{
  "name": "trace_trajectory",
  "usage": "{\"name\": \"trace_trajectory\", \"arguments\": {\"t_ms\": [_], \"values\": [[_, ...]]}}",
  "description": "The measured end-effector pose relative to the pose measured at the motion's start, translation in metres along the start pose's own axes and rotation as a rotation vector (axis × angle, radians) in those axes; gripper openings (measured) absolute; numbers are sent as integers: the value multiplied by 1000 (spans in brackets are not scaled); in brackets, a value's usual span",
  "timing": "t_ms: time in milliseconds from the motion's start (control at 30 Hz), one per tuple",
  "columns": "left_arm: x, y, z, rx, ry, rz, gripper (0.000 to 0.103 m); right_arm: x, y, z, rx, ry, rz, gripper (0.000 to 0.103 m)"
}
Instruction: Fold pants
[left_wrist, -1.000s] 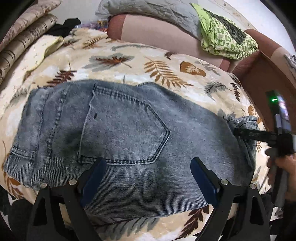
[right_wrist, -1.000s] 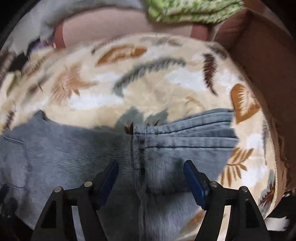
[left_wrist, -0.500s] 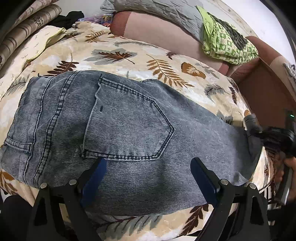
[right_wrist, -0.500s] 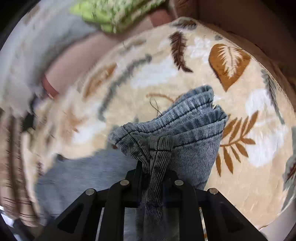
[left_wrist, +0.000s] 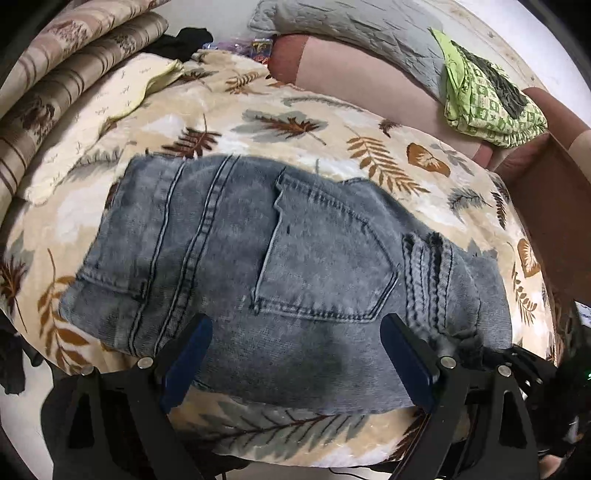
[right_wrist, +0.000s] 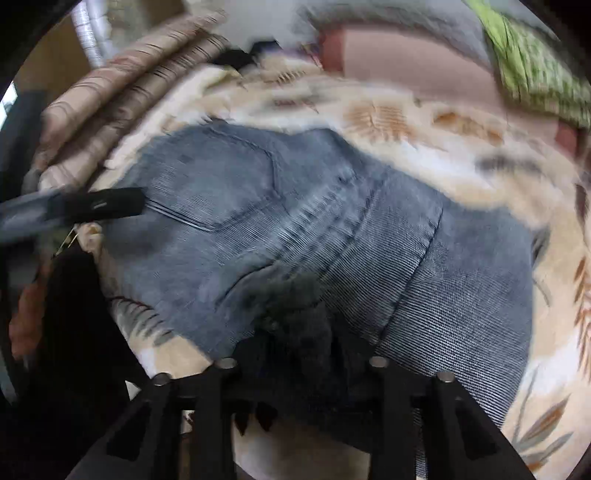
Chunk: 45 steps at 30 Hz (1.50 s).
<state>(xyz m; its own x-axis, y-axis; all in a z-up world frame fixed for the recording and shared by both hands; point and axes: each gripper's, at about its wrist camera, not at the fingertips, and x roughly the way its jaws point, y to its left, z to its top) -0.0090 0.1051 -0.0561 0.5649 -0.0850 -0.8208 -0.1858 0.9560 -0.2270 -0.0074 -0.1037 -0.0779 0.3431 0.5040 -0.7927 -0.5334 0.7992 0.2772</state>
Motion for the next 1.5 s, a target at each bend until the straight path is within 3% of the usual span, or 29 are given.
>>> {"name": "trace_trajectory", "arguments": {"t_ms": [33, 133, 233, 300, 367, 400, 500, 600, 700, 767, 833, 967, 1067, 1133, 1200, 1233, 1300, 1400, 1500], "values": [[-1, -5, 3, 6, -6, 0, 93, -11, -5, -1, 48, -40, 27, 82], [-7, -29, 11, 54, -25, -19, 93, -40, -29, -8, 179, -146, 97, 84], [-6, -56, 19, 108, -36, -58, 93, -64, -70, -32, 407, -222, 152, 84], [4, -65, 23, 82, 28, -130, 93, -72, -95, -46, 544, -246, 177, 84], [21, -66, 22, -26, 159, -284, 93, -81, -121, -61, 672, -274, 179, 84], [28, -66, 20, -70, 209, -325, 93, -85, -129, -66, 715, -287, 173, 84], [37, -70, 9, -133, 299, -395, 93, -95, -140, -73, 758, -312, 185, 84], [40, -81, 6, -145, 341, -438, 93, -93, -134, -66, 738, -311, 209, 84], [43, -94, 2, -144, 372, -442, 86, -84, -128, -63, 717, -296, 225, 84], [48, -100, 0, -134, 397, -438, 69, -76, -126, -64, 716, -288, 232, 84], [45, -105, -2, -104, 391, -409, 63, -73, -127, -70, 725, -281, 239, 84], [48, -108, -1, -97, 380, -376, 66, -64, -129, -72, 734, -257, 236, 84], [68, -101, -8, -145, 452, -340, 71, -62, -130, -74, 746, -248, 237, 84], [69, -101, -10, -134, 438, -344, 70, -65, -130, -74, 745, -251, 231, 84], [66, -106, -8, -69, 409, -304, 25, -67, -132, -74, 752, -251, 222, 84], [64, -106, -6, -43, 393, -274, 11, -68, -133, -74, 758, -250, 221, 84], [57, -101, -5, -52, 373, -288, 10, -72, -134, -70, 763, -256, 215, 84], [27, -93, -9, 0, 253, -240, 10, -83, -130, -55, 731, -274, 214, 84], [30, -82, -22, -8, 250, -207, 10, -91, -122, -35, 687, -318, 230, 85]]}}
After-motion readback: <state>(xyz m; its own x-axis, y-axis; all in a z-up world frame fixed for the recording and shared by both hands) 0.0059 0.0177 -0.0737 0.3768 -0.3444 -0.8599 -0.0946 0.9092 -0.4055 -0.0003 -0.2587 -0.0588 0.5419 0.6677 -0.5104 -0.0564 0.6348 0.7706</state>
